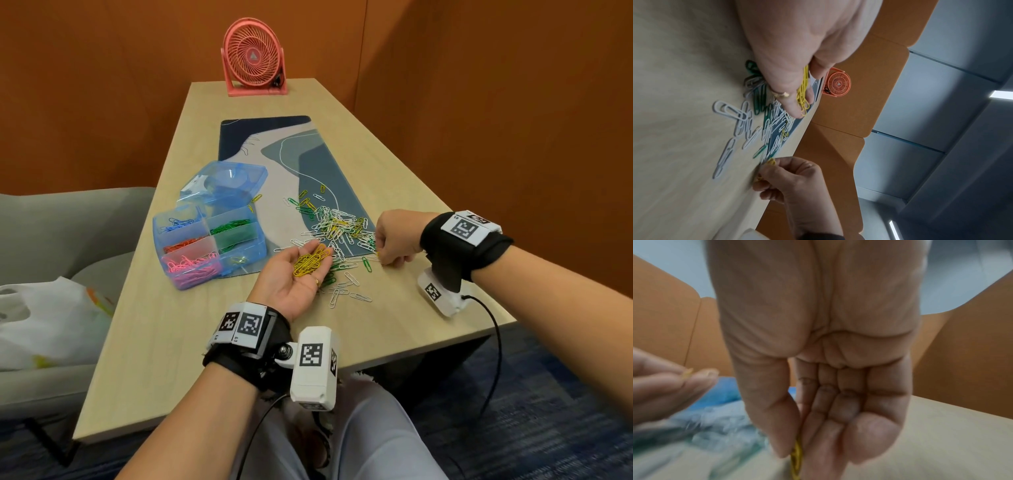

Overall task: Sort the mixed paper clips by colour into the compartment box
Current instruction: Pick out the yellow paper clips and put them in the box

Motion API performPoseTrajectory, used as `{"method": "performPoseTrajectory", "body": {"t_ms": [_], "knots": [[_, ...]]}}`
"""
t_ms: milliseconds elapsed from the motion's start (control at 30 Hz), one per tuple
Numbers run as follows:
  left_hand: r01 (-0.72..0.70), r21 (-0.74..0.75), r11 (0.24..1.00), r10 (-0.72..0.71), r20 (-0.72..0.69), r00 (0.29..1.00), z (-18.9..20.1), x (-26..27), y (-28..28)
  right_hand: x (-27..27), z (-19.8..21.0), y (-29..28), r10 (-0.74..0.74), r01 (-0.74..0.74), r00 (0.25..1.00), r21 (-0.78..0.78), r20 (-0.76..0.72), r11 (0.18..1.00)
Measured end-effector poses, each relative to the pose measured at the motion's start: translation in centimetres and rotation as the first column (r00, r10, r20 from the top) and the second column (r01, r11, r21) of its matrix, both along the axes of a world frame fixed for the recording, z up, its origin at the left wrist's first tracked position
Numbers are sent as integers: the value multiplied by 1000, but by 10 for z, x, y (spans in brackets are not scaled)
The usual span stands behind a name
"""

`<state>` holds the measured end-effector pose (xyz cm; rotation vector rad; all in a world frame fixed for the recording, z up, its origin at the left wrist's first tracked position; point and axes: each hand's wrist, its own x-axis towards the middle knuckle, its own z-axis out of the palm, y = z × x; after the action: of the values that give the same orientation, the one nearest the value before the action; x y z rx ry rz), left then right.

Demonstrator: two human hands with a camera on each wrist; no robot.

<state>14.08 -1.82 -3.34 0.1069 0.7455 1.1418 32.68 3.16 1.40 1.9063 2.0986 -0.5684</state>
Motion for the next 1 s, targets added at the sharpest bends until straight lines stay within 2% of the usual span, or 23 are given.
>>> {"method": "performPoseTrajectory", "body": {"t_ms": [133,300,467,533,633,700,800,867,1000], "knots": [[0,-3,1000,0,-23,1000,-2,-1,2,-4,18,0,44,-38,994,53,-104,998],[2,-18,1000,-3,-28,1000,1,9,6,-37,33,-1,220,-190,941,139,-258,972],[18,-24,1000,-16,70,997,-2,9,15,-52,34,9,232,-198,884,126,-405,972],[29,-16,999,-28,32,999,-3,6,18,-49,34,20,203,-143,904,181,-376,973],[18,-6,1000,-18,13,1000,-3,-2,23,-46,25,39,161,-108,964,242,-213,964],[1,8,1000,-1,4,1000,-3,-9,27,-47,14,46,188,-163,979,246,-80,955],[-18,17,1000,18,19,1000,-3,-19,33,-47,-1,49,258,-266,964,187,65,946],[-27,13,1000,27,19,999,-5,-24,37,-45,-6,49,299,-306,952,146,72,941],[-26,12,1000,26,7,1000,-10,-25,41,-39,-3,47,292,-278,954,170,-66,945]]}}
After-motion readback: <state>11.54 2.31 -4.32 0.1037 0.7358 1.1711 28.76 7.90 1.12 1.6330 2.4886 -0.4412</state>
